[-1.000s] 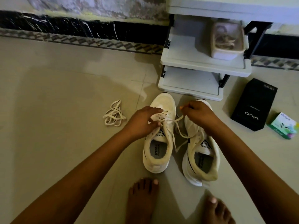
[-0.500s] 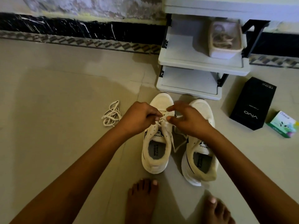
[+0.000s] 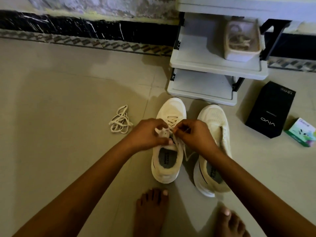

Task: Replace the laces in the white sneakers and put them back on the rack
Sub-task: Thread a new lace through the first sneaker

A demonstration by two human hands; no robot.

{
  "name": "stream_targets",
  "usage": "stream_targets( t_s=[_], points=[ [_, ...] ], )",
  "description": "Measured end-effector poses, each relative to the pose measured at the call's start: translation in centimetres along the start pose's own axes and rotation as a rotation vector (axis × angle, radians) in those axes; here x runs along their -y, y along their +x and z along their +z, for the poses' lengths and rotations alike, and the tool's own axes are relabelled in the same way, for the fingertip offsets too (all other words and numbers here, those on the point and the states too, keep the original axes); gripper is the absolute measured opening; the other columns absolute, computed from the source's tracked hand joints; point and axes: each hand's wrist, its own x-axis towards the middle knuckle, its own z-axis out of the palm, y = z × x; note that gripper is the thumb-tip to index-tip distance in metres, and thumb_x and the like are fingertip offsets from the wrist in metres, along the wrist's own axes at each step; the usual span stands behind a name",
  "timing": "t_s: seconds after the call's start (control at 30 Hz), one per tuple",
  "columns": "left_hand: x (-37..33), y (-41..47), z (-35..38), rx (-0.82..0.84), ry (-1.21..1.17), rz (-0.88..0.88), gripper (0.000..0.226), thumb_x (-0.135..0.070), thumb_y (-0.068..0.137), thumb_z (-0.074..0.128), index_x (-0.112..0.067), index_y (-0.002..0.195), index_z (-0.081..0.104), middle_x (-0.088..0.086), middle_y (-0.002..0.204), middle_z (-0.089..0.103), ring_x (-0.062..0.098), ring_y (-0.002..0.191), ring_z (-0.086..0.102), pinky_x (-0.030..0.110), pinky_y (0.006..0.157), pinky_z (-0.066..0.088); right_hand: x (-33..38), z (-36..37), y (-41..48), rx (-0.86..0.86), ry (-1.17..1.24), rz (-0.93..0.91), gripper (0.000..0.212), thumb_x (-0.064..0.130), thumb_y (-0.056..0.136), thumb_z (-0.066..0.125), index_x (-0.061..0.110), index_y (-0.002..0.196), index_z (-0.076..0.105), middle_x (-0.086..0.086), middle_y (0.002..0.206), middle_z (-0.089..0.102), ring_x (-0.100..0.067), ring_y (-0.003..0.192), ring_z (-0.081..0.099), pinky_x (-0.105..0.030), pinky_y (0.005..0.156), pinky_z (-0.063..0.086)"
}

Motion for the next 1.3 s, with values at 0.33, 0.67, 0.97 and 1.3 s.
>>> stream_targets(
  t_s=[0.33,0.67,0.97,1.3],
  points=[
    [1.8,0.0,1.6,-0.119,-0.571,-0.226,0.016,-0.001,0.089,0.055,-0.008,0.088,0.069,0.011,0.086,0.068,0.024,0.085,0.065,0.031,0.077,0.056,0.8,1.6,-0.1,-0.028,-0.154,-0.088,0.01,0.019,0.086,0.064,0.01,0.09,0.067,-0.007,0.088,0.068,-0.019,0.079,0.063,-0.03,0.073,0.053],
    [1.6,0.0,1.3,-0.058,-0.919,-0.392,0.019,0.007,0.091,0.047,-0.005,0.087,0.062,0.007,0.081,0.063,0.013,0.072,0.061,0.015,0.055,0.054,1.5,2.2,0.5,0.055,-0.286,-0.099,0.012,0.023,0.087,0.063,0.013,0.085,0.057,0.002,0.083,0.051,-0.012,0.074,0.049,-0.009,0.056,0.029],
    [2.1,0.1,2.2,-0.114,-0.931,-0.36,0.017,0.005,0.092,0.048,-0.001,0.099,0.062,0.007,0.082,0.064,0.014,0.074,0.061,0.015,0.058,0.054,1.8,2.1,1.3,0.129,-0.341,-0.096,0.016,0.024,0.084,0.065,0.015,0.079,0.053,-0.001,0.082,0.053,-0.014,0.076,0.051,-0.02,0.065,0.04],
    [2.2,-0.3,2.1,-0.066,-0.749,-0.154,0.024,-0.015,0.098,0.046,-0.012,0.113,0.065,0.005,0.103,0.068,0.013,0.094,0.065,0.017,0.076,0.054,0.2,3.0,0.2,-0.013,-0.192,-0.108,0.011,0.019,0.088,0.06,0.01,0.092,0.065,0.0,0.087,0.06,-0.01,0.076,0.051,-0.011,0.059,0.033]
  ],
)
